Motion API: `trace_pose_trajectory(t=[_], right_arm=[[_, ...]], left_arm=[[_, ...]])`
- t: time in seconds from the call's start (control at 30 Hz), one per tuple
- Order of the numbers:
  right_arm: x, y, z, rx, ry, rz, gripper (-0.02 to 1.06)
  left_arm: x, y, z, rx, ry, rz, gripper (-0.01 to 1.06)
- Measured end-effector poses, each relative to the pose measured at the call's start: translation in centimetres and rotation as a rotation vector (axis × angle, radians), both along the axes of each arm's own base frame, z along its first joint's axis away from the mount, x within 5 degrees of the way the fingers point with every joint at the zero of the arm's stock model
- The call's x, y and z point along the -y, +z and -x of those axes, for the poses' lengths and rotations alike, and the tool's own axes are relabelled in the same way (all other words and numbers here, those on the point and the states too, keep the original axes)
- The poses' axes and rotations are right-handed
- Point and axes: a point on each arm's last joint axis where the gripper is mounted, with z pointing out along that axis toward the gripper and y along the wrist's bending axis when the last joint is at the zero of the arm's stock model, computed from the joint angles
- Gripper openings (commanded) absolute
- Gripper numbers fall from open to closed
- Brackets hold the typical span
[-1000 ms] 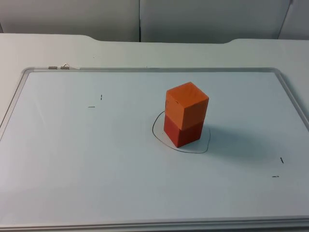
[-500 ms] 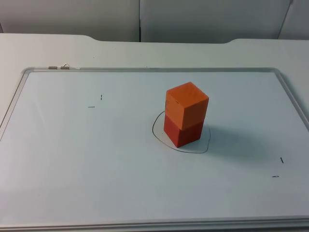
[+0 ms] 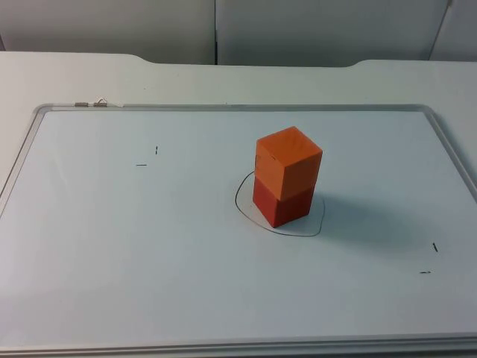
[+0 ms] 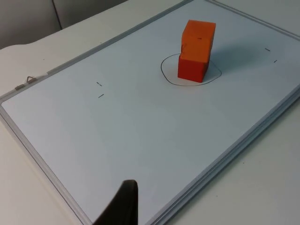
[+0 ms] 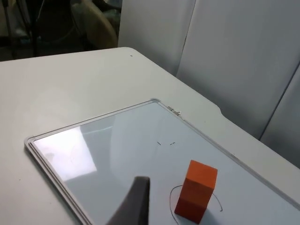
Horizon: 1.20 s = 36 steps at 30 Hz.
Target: Pick up one cube with the left hand and another cube with the right hand. First place the cube in the right hand at the target position, then stack the cube in the left hand on top.
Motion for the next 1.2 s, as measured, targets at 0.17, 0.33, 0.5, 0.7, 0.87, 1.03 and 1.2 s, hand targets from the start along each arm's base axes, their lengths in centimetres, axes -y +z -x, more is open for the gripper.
trace_pose_trajectory(t=[0.17,0.33,0.5,0.7,0.87,1.03,1.2], right_arm=[[0.3,-0.6,0.7,-0.078,0.021,0.004,0.89],[1.8,-1.2,2.5,-0.131,0.056,-0.032,0.89],[3.8,-2.1,4.3,-0.120,0.067,-0.056,0.89],[4.1,-3.5,4.4,-0.174,0.051,-0.022,0.89],[3.6,-5.3,3.9,-0.244,0.027,0.036,0.89],[3.7,-5.8,3.6,-0.278,-0.018,0.033,0.89],[3.9,-5.9,3.3,-0.294,-0.070,0.018,0.89]], left_arm=[[0.0,0.0,0.0,0.000,0.000,0.000,1.05],[0.0,0.0,0.0,0.000,0.000,0.000,1.05],[0.0,0.0,0.0,-0.001,-0.001,0.001,1.05],[0.0,0.0,0.0,0.000,-0.001,0.003,1.05],[0.0,0.0,0.0,0.000,-0.001,0.003,1.05],[0.0,0.0,0.0,0.000,-0.001,0.003,1.05],[0.0,0.0,0.0,0.001,0.000,0.001,1.05]])
